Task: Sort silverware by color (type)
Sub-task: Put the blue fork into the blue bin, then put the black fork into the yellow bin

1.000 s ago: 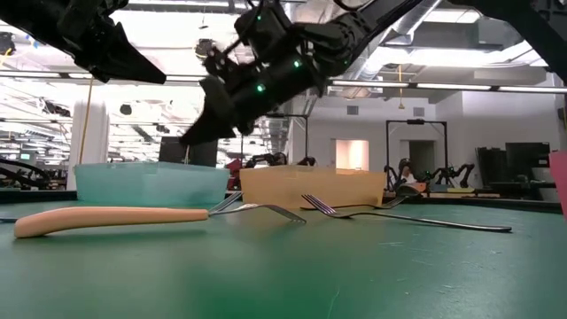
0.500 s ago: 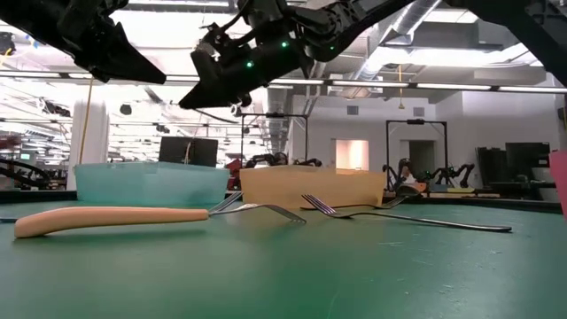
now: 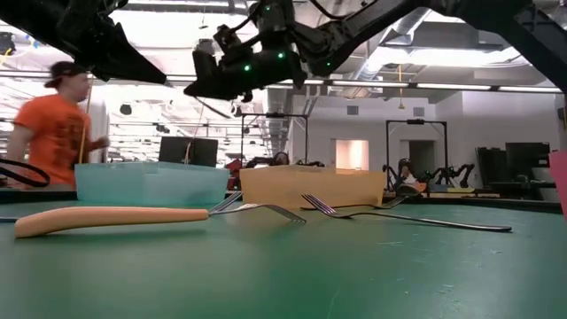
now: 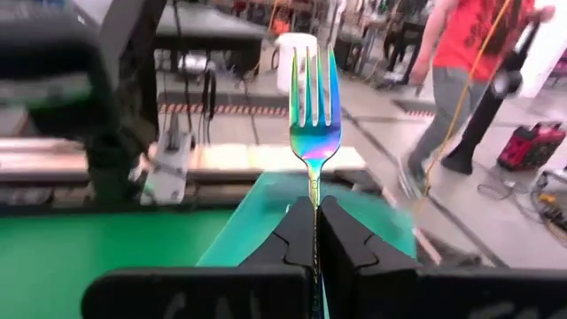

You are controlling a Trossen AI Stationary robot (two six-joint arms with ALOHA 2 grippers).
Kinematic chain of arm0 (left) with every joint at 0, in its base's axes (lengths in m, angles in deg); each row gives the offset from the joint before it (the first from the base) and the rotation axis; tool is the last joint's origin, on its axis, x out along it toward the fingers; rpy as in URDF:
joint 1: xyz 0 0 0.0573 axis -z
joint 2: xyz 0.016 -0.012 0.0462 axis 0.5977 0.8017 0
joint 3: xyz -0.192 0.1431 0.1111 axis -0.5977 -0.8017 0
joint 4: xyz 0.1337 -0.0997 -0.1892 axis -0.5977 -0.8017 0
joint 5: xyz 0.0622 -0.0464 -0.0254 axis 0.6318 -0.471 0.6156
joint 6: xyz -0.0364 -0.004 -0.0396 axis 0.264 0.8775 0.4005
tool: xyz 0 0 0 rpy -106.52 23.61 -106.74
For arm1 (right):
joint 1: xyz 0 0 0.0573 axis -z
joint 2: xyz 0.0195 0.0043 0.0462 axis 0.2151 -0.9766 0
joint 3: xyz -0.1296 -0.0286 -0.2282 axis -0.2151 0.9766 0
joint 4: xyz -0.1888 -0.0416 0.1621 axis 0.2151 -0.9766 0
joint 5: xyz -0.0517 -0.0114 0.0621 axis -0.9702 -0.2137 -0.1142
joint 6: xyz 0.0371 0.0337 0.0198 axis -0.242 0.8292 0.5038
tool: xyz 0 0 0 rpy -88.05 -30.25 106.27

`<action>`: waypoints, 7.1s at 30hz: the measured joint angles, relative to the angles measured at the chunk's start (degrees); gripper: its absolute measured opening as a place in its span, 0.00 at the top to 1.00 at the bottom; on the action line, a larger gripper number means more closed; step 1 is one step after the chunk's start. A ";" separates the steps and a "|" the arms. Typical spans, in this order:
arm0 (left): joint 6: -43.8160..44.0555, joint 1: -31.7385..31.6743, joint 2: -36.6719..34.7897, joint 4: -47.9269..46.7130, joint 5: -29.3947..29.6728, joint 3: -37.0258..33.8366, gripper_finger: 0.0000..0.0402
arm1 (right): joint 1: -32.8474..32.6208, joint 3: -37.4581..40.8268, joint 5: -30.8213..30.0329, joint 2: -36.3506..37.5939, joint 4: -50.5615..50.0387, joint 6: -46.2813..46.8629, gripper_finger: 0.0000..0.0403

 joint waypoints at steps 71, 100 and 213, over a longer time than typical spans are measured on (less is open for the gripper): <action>1.27 -0.09 0.02 -1.29 -0.24 0.00 0.94 | 4.80 -21.36 -4.63 -22.88 -4.94 9.93 0.92; 0.88 -0.11 0.02 -1.25 -0.07 -0.02 0.94 | 6.51 -29.92 -3.20 -23.32 -24.00 13.03 0.91; 0.98 -0.17 0.00 0.12 -1.64 -0.04 0.94 | -30.70 38.93 -20.73 26.51 -48.24 54.97 0.46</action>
